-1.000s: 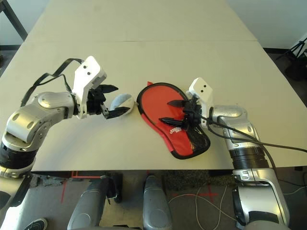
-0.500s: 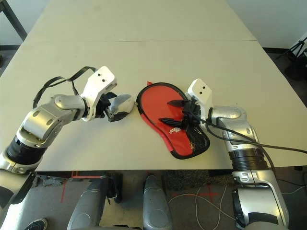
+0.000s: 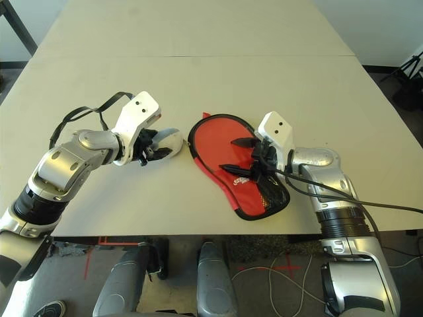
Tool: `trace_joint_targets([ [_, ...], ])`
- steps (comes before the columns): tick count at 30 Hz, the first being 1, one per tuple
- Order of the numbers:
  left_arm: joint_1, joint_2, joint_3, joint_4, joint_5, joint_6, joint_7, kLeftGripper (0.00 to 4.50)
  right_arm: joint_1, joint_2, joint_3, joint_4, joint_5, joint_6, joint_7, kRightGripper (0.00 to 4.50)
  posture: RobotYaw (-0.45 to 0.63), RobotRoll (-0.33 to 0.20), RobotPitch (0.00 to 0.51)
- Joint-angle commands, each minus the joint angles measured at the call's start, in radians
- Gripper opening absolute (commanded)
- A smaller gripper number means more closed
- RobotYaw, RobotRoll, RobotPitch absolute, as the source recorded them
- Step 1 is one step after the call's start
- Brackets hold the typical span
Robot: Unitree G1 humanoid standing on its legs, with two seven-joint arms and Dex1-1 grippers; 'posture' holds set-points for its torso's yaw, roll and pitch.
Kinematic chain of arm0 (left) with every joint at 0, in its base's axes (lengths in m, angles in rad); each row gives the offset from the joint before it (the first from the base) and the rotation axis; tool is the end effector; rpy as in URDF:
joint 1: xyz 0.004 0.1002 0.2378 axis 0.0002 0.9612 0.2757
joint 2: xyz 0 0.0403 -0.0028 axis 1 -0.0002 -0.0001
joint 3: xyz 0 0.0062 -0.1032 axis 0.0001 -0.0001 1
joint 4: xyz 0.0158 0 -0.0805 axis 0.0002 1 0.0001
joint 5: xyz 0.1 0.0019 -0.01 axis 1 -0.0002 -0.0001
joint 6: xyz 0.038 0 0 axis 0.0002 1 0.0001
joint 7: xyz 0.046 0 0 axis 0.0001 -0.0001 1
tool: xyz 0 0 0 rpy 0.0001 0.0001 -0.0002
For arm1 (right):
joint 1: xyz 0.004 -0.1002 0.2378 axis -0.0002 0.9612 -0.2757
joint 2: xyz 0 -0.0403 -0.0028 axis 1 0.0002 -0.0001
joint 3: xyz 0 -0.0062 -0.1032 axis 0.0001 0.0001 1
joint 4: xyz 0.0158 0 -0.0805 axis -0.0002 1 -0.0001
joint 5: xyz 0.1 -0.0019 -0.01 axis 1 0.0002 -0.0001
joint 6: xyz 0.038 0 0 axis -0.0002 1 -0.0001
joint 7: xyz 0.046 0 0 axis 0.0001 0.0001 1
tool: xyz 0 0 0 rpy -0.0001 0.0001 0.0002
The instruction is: Store the ping-pong paddle in its case and zip it.
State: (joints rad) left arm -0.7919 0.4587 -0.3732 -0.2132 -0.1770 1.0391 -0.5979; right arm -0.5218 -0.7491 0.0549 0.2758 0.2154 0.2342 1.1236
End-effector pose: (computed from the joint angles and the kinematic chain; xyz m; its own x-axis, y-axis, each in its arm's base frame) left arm 0.2794 0.1179 0.2076 0.6323 -0.6236 -0.4597 0.7724 0.5528 0.3127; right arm 0.2854 -0.2752 0.1666 0.5486 0.7295 -0.4084 -0.8360 0.4834 -0.2596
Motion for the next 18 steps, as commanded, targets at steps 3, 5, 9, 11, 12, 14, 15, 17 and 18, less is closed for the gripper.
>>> trace_joint_targets([
  [3, -0.020, -0.005, -0.020, 0.041, 0.028, -0.027, -0.006, 0.38, 0.048, -0.016, 0.048, 0.034, -0.064, 0.023, -0.013, 4.50, -0.06, 0.000, 0.268],
  [5, -0.033, -0.011, -0.012, 0.074, 0.044, -0.059, 0.001, 0.20, 0.048, -0.016, 0.049, 0.034, -0.064, 0.024, -0.015, 4.50, -0.07, 0.000, 0.268],
  [9, -0.063, -0.014, -0.002, 0.158, 0.072, -0.140, -0.002, 0.20, 0.051, -0.018, 0.049, 0.030, -0.062, 0.030, -0.019, 4.50, -0.07, 0.000, 0.269],
  [11, -0.084, -0.014, -0.002, 0.215, 0.092, -0.197, -0.003, 0.20, 0.056, -0.021, 0.049, 0.026, -0.062, 0.032, -0.020, 4.50, -0.07, 0.000, 0.270],
  [12, -0.096, -0.017, 0.000, 0.247, 0.102, -0.227, -0.003, 0.19, 0.059, -0.022, 0.048, 0.023, -0.061, 0.033, -0.021, 4.50, -0.07, 0.000, 0.270],
  [14, -0.130, -0.030, 0.005, 0.324, 0.118, -0.291, -0.001, 0.19, 0.064, -0.025, 0.049, 0.019, -0.061, 0.036, -0.022, 4.50, -0.07, 0.000, 0.270],
  [15, -0.149, -0.039, 0.008, 0.365, 0.127, -0.324, 0.000, 0.19, 0.065, -0.025, 0.050, 0.017, -0.061, 0.038, -0.023, 4.50, -0.07, 0.000, 0.270],
  [17, -0.190, -0.064, 0.015, 0.458, 0.144, -0.396, 0.004, 0.18, 0.068, -0.026, 0.051, 0.013, -0.061, 0.042, -0.025, 4.50, -0.07, 0.000, 0.270],
  [18, -0.212, -0.077, 0.017, 0.505, 0.152, -0.432, 0.004, 0.18, 0.069, -0.026, 0.052, 0.011, -0.061, 0.044, -0.025, 4.50, -0.08, 0.000, 0.271],
])
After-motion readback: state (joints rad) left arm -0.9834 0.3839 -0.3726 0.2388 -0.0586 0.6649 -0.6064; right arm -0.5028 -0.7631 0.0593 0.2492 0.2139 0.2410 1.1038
